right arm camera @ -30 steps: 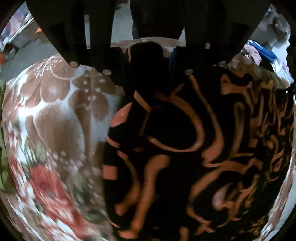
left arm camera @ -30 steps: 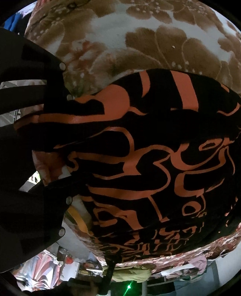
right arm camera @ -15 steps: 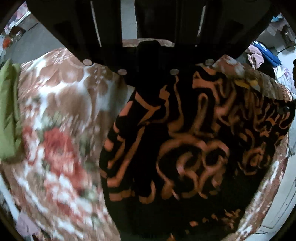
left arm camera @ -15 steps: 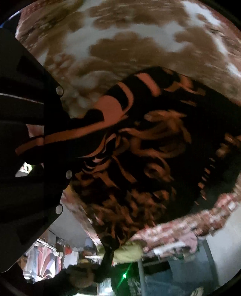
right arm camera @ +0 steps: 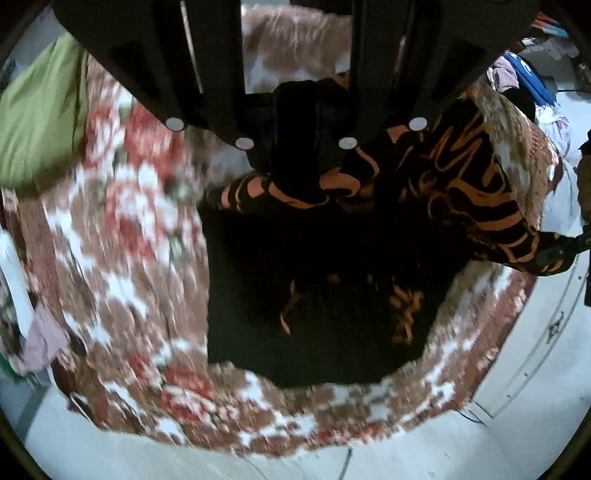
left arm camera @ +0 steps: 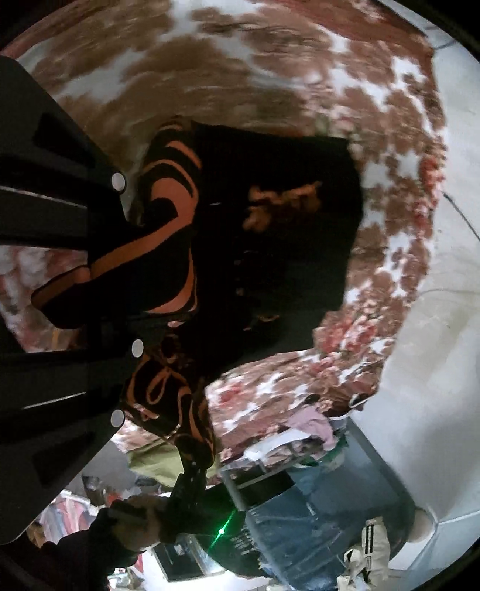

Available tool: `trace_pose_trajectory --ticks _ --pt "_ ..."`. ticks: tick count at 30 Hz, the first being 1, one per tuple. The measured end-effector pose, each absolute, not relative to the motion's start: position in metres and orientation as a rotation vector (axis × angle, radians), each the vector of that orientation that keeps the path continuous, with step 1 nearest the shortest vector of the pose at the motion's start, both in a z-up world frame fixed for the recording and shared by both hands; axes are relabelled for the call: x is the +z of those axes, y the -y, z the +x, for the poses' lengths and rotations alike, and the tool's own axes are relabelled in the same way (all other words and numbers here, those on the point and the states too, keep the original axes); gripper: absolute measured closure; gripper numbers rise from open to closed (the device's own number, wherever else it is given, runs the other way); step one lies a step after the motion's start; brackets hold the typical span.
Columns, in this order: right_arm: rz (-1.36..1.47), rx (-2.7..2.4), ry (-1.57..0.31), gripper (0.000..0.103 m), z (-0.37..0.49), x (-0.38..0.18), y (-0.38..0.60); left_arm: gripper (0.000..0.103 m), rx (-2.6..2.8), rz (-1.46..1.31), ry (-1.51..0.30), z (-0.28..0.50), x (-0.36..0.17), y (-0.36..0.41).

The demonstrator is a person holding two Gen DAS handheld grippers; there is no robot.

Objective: Fold large clothes

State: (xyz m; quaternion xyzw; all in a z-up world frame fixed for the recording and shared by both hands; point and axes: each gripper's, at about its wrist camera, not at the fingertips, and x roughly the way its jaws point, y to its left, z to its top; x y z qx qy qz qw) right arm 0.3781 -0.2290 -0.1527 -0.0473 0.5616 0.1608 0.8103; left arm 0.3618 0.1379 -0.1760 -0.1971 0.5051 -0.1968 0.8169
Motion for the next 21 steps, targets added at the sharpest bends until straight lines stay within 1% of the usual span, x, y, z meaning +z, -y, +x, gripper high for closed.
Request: trace_pose_trajectory --ticks 5,11,14,17,21 --pt "-0.120 0.373 -1.157 0.090 0.446 -0.144 0.234 0.095 -0.365 -0.381 -1.041 0.422 -0.155 -0.141" --pt "-0.174 0.360 -1.075 0.090 0.535 -0.140 0.219 0.095 -0.348 -0.365 -0.999 0.514 -0.152 -0.153" --pt "-0.150 0.323 -1.087 0.090 0.585 -0.159 0.216 0.095 -0.333 -0.390 -1.007 0.573 -0.170 -0.163" --pt "-0.120 0.276 -1.130 0.090 0.642 -0.190 0.215 0.095 -0.296 -0.428 -1.044 0.619 -0.197 -0.175" --pt "-0.145 0.241 -1.159 0.090 0.703 -0.224 0.216 0.094 -0.235 -0.461 -1.124 0.693 -0.247 -0.198"
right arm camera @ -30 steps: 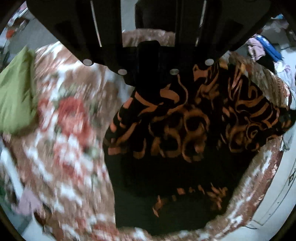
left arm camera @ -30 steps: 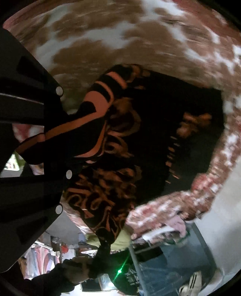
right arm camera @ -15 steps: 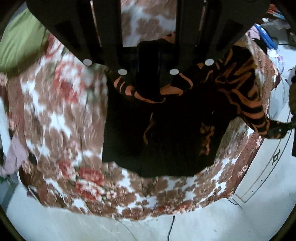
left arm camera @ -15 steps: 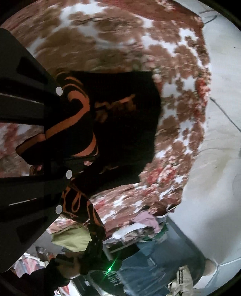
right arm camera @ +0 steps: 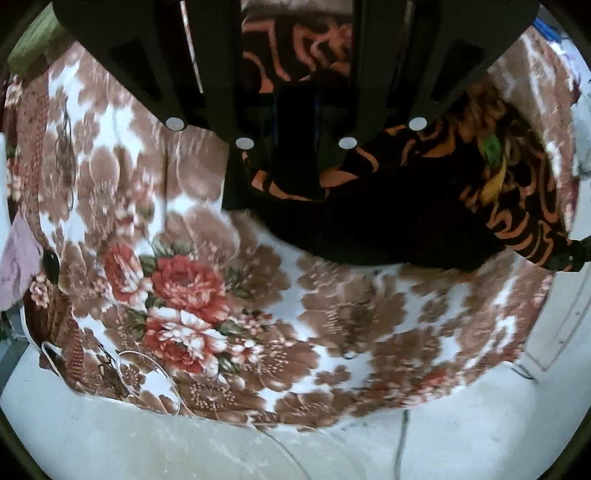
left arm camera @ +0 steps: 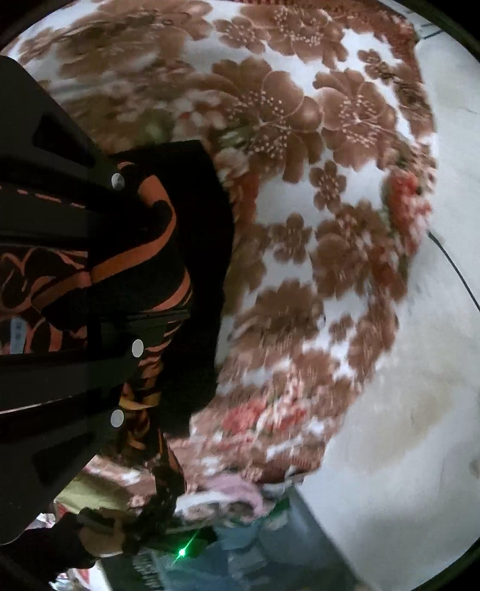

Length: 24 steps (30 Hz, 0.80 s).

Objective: Fold large clothes

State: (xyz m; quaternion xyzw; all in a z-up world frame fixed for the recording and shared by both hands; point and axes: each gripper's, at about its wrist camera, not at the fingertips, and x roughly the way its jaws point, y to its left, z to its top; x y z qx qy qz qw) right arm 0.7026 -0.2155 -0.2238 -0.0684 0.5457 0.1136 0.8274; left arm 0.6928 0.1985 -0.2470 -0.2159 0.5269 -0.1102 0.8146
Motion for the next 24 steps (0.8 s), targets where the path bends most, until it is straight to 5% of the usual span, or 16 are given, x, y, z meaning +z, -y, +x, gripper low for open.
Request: trace_pose_trajectory --ticks 7,9,13,14,15,16,17,24 --pt "-0.084 0.209 -1.302 0.088 0.778 -0.294 0.228 0.091 -0.191 -0.447 -1.268 0.761 -0.321 -0.213" --pt "-0.023 0.217 -1.346 0.082 0.786 -0.307 0.235 0.082 -0.203 -0.501 -1.304 0.769 -0.339 -0.220" --pt "0.148 0.296 -1.398 0.043 0.797 -0.309 0.252 0.073 -0.238 -0.630 -1.328 0.774 -0.355 -0.237" --pt "0.171 0.305 -1.401 0.039 0.798 -0.307 0.254 0.065 -0.238 -0.686 -1.331 0.775 -0.356 -0.245" --pt "0.185 0.301 -1.399 0.028 0.800 -0.301 0.257 0.042 -0.242 -0.740 -1.326 0.776 -0.354 -0.253" --pt "0.153 0.264 -1.372 0.008 0.804 -0.290 0.260 0.031 -0.239 -0.775 -1.312 0.776 -0.350 -0.259" --pt "0.114 0.235 -1.335 0.004 0.806 -0.279 0.261 0.024 -0.236 -0.802 -1.293 0.777 -0.344 -0.265" --pt "-0.060 0.261 -1.152 0.004 0.792 -0.215 0.242 0.021 -0.157 -0.536 -1.171 0.777 -0.265 -0.262"
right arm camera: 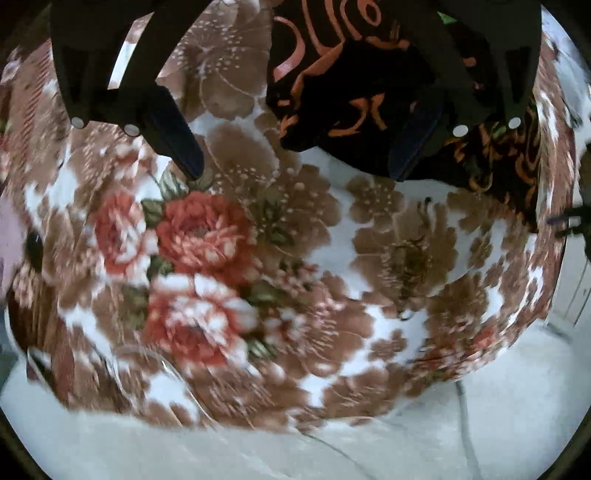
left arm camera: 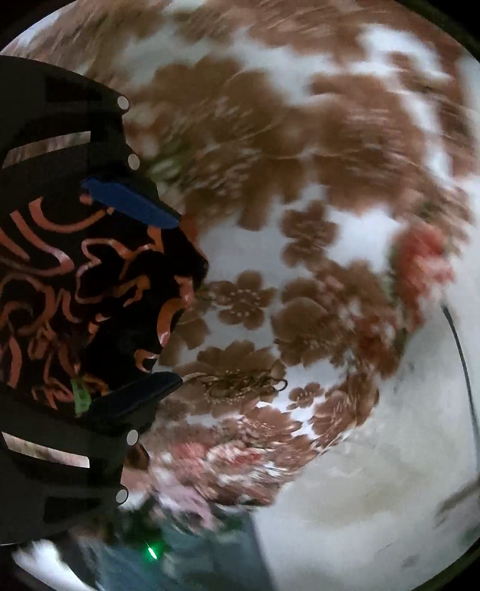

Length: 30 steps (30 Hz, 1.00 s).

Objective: Fold large clothes

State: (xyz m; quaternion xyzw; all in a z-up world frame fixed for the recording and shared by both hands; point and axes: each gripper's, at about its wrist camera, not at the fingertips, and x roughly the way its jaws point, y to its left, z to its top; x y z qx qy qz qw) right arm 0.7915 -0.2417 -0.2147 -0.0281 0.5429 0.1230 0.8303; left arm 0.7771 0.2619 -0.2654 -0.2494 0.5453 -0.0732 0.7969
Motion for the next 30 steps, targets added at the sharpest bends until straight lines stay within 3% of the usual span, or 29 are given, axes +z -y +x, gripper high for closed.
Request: trace_pose_trajectory --ticks 4,9,14,17,19,22,23,24,30 --pt "-0.143 0.341 -1.095 0.004 0.724 -0.213 0.208 0.013 -0.249 -0.254 -1.148 0.740 -0.244 -0.206" --pt "-0.202 0.345 -1.172 0.004 0.659 -0.264 0.188 0.013 -0.340 0.111 -1.157 0.680 -0.273 -0.117" --pt "-0.168 0.324 -1.230 0.004 0.646 -0.297 0.188 0.016 -0.360 0.326 -1.090 0.686 -0.289 -0.080" --pt "-0.178 0.327 -1.214 0.004 0.659 -0.298 0.183 0.029 -0.389 0.384 -1.128 0.710 -0.299 -0.071" --pt "-0.193 0.334 -1.224 0.004 0.674 -0.301 0.176 0.029 -0.494 0.415 -1.230 0.721 -0.315 -0.057" --pt "-0.223 0.341 -1.248 0.005 0.696 -0.310 0.167 0.051 -0.601 0.586 -1.277 0.720 -0.334 -0.041" --pt "-0.237 0.337 -1.250 0.005 0.703 -0.312 0.163 0.079 -0.602 0.609 -1.280 0.721 -0.337 -0.041" --pt "-0.247 0.334 -1.251 0.005 0.706 -0.314 0.161 0.097 -0.604 0.614 -1.301 0.726 -0.341 -0.042" --pt "-0.344 0.295 -1.241 0.005 0.738 -0.318 0.155 0.098 -0.571 0.602 -1.276 0.759 -0.325 -0.049"
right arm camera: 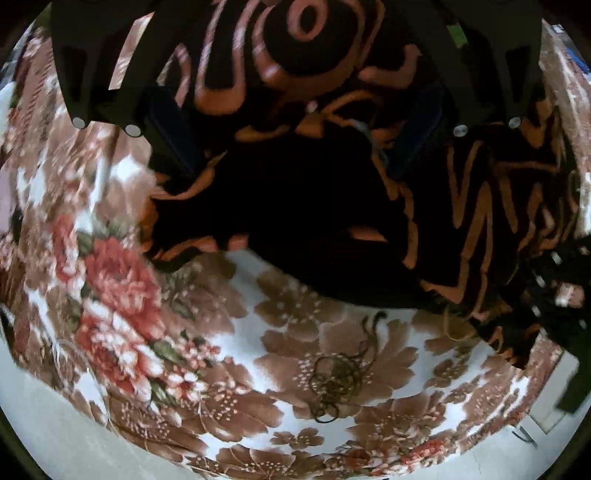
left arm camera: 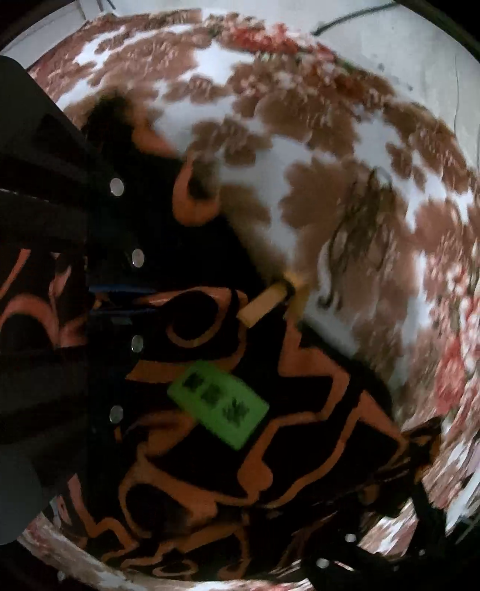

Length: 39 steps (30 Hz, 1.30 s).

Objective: Fold large clothes

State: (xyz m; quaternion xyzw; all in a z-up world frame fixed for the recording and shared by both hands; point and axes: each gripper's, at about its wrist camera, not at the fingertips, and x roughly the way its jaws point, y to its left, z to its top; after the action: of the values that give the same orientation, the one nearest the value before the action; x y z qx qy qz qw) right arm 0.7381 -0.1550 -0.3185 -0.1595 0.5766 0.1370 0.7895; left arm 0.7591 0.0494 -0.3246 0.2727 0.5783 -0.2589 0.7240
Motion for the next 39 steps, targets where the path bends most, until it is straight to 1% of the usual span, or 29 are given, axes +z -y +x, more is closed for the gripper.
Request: trace_pose_trajectory --ticks 2,4,5,6,8,9,10,11,13,16,17,19,21,24,27,30,34,36,39 --pt "-0.379 0.263 -1.235 0.005 0.755 -0.321 0.158 0.098 -0.541 0.578 -1.273 0.774 -0.319 -0.053" --pt "-0.387 0.243 -1.241 0.005 0.776 -0.324 0.163 0.094 -0.504 0.605 -1.271 0.784 -0.325 -0.051" --pt "-0.390 0.235 -1.242 0.005 0.782 -0.324 0.165 0.081 -0.483 0.601 -1.273 0.790 -0.330 -0.051" --pt "-0.393 0.227 -1.239 0.005 0.788 -0.324 0.167 0.060 -0.465 0.589 -1.273 0.796 -0.332 -0.051" --pt "-0.420 0.208 -1.226 0.005 0.797 -0.323 0.168 0.041 -0.443 0.539 -1.259 0.802 -0.338 -0.055" --pt "-0.434 0.208 -1.219 0.005 0.798 -0.322 0.167 0.036 -0.441 0.518 -1.253 0.804 -0.338 -0.057" --pt "-0.450 0.209 -1.196 0.005 0.796 -0.319 0.167 0.033 -0.423 0.478 -1.229 0.803 -0.334 -0.064" --pt "-0.476 0.188 -1.153 0.005 0.791 -0.313 0.169 0.032 -0.397 0.452 -1.203 0.801 -0.328 -0.069" --pt "-0.454 0.173 -1.105 0.005 0.778 -0.300 0.174 0.029 -0.299 0.334 -1.110 0.788 -0.301 -0.097" --pt "-0.341 0.206 -1.040 0.005 0.736 -0.275 0.183 0.017 -0.152 0.165 -0.998 0.740 -0.267 -0.134" --pt "-0.313 0.216 -1.028 0.005 0.722 -0.271 0.182 0.013 -0.115 0.134 -0.984 0.728 -0.264 -0.140" --pt "-0.273 0.219 -1.032 0.005 0.691 -0.271 0.179 0.012 -0.033 0.044 -0.971 0.687 -0.267 -0.147" --pt "-0.270 0.199 -1.038 0.005 0.667 -0.282 0.172 0.011 0.007 0.012 -0.984 0.654 -0.284 -0.136" --pt "-0.314 0.095 -1.091 0.005 0.650 -0.320 0.174 0.010 0.048 0.065 -0.992 0.631 -0.315 -0.106" --pt "-0.301 0.056 -1.136 0.005 0.651 -0.347 0.193 0.010 0.036 0.069 -0.991 0.632 -0.337 -0.091" --pt "-0.310 0.076 -1.127 0.005 0.650 -0.355 0.205 0.009 0.040 0.081 -0.998 0.646 -0.357 -0.099" --pt "-0.354 0.102 -1.083 0.005 0.641 -0.349 0.213 0.009 0.124 0.100 -0.970 0.657 -0.358 -0.136" --pt "-0.319 0.096 -1.087 0.005 0.635 -0.345 0.223 0.009 0.183 0.122 -0.998 0.658 -0.366 -0.160" --pt "-0.267 0.092 -1.122 0.005 0.630 -0.344 0.233 0.007 0.186 0.068 -1.041 0.657 -0.369 -0.186"
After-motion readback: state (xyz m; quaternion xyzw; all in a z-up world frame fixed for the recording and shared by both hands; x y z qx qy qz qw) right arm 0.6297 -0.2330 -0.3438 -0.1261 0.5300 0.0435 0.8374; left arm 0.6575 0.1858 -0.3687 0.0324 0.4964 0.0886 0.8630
